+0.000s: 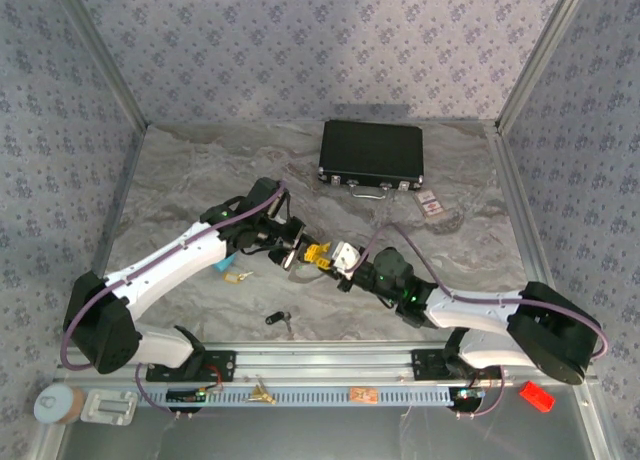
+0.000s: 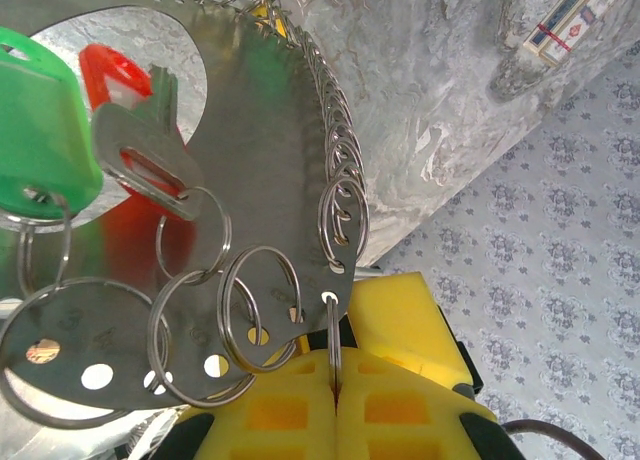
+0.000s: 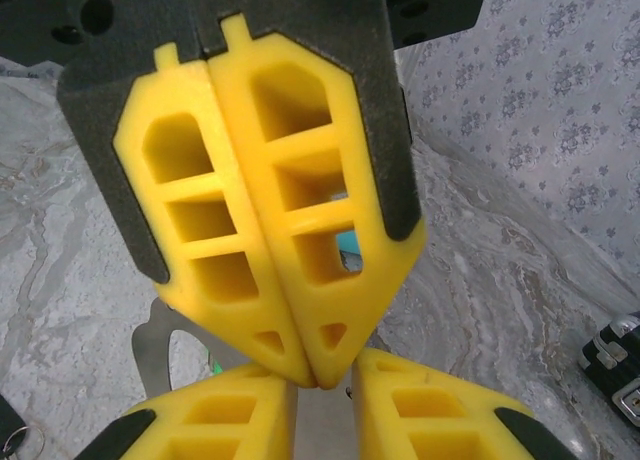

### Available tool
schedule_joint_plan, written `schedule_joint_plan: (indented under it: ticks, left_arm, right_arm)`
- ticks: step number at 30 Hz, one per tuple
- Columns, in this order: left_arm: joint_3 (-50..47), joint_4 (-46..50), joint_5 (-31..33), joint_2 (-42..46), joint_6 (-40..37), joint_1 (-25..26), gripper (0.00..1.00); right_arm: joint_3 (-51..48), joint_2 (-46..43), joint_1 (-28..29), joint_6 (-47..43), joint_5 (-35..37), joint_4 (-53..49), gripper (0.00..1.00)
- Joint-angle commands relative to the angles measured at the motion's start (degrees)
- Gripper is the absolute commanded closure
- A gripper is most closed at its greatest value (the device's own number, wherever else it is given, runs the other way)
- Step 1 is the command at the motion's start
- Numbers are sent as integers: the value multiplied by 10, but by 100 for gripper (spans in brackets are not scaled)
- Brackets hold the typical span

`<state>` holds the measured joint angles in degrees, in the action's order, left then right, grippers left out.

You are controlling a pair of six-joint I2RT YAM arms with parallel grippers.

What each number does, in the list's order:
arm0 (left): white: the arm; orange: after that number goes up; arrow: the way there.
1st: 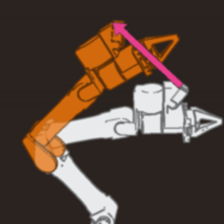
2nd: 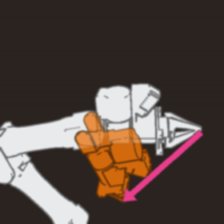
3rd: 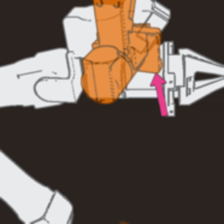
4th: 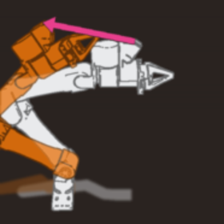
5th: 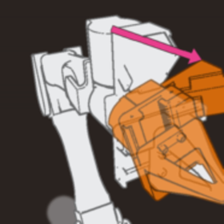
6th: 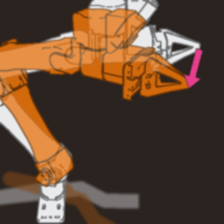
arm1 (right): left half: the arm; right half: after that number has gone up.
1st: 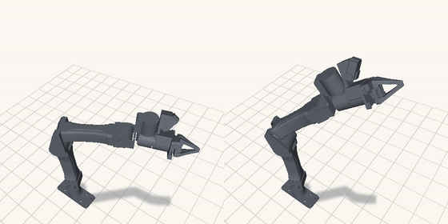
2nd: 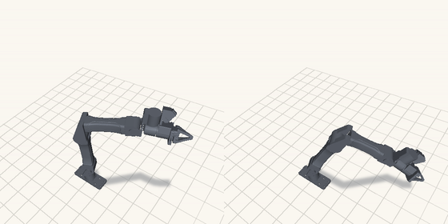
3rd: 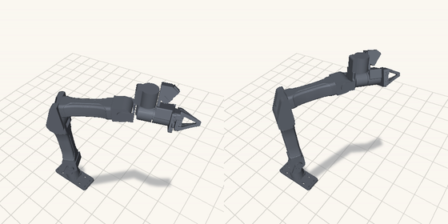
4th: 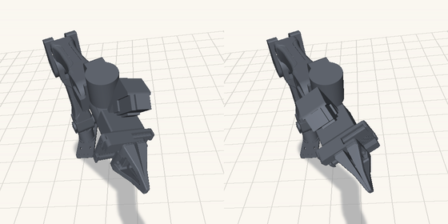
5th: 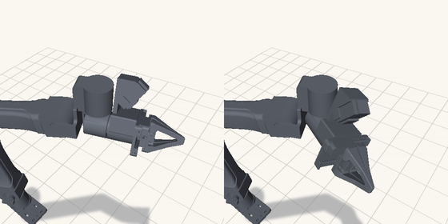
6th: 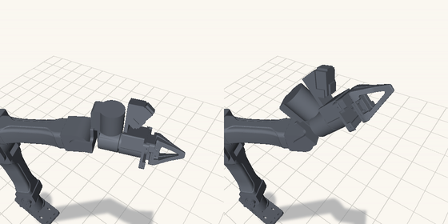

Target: Put the keys on the keyring

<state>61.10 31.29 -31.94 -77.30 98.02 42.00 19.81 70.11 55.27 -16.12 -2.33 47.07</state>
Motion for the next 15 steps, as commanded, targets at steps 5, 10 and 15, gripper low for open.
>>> schedule_joint_plan:
  ticks: [5, 10, 15]
  left_arm:
    - [0, 0, -13, 18, 47, 3, 100]
    - [-18, -30, 6, 33, 54, 2, 87]
    - [-1, -12, 85, 64, -41, -20, 47]
  right_arm:
    - [22, 15, 1, 10, -4, 35, 92]
    - [22, 17, -3, 14, -6, 34, 100]
    - [19, 16, -6, 18, -14, 21, 100]
